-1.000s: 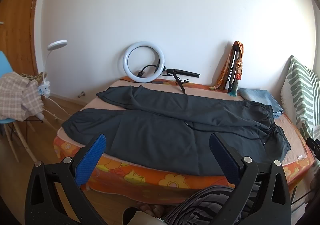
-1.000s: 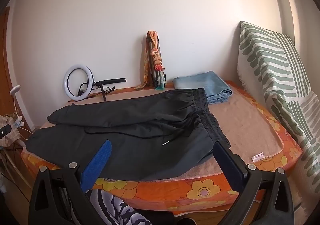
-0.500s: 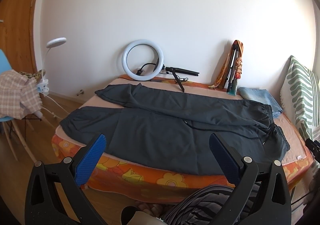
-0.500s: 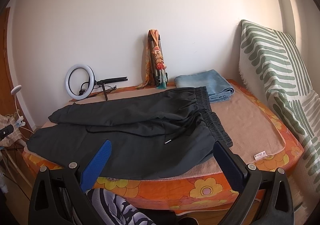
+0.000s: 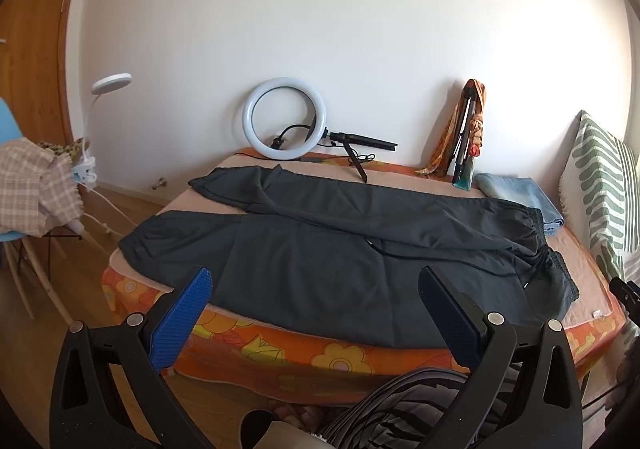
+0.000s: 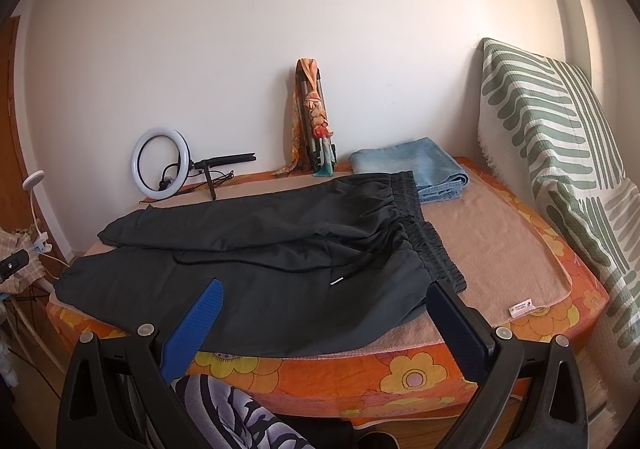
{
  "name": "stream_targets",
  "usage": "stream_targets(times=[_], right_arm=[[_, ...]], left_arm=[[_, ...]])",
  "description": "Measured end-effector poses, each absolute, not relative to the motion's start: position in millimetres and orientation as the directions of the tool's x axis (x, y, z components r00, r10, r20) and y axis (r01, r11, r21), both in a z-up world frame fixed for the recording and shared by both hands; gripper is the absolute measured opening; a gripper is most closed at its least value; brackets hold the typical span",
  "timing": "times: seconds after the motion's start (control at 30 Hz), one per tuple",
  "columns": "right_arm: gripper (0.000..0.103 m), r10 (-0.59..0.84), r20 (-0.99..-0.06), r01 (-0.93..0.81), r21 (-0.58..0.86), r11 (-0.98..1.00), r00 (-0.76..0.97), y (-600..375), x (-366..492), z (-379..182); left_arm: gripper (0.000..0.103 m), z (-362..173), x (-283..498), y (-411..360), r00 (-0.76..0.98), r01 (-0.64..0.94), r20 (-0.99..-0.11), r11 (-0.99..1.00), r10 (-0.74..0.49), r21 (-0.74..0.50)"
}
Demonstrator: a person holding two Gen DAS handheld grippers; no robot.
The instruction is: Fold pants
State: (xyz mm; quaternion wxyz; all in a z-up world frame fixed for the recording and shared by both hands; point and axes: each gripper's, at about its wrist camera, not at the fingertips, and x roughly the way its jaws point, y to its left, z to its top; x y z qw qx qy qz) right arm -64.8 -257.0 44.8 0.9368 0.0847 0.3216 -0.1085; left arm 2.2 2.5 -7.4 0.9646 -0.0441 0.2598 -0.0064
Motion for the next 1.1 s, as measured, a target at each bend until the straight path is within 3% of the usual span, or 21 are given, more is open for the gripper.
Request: stream_targets(times=[1.1], right_arm=[[0.103, -0.130, -0.621, 0.249, 0.108, 0.962, 0.773, -257.7, -61.4, 46.2]], left_arm=[[0.103, -6.1, 4.2, -1.7, 0.861, 0.000, -0.507, 0.997, -0.039, -0.075]])
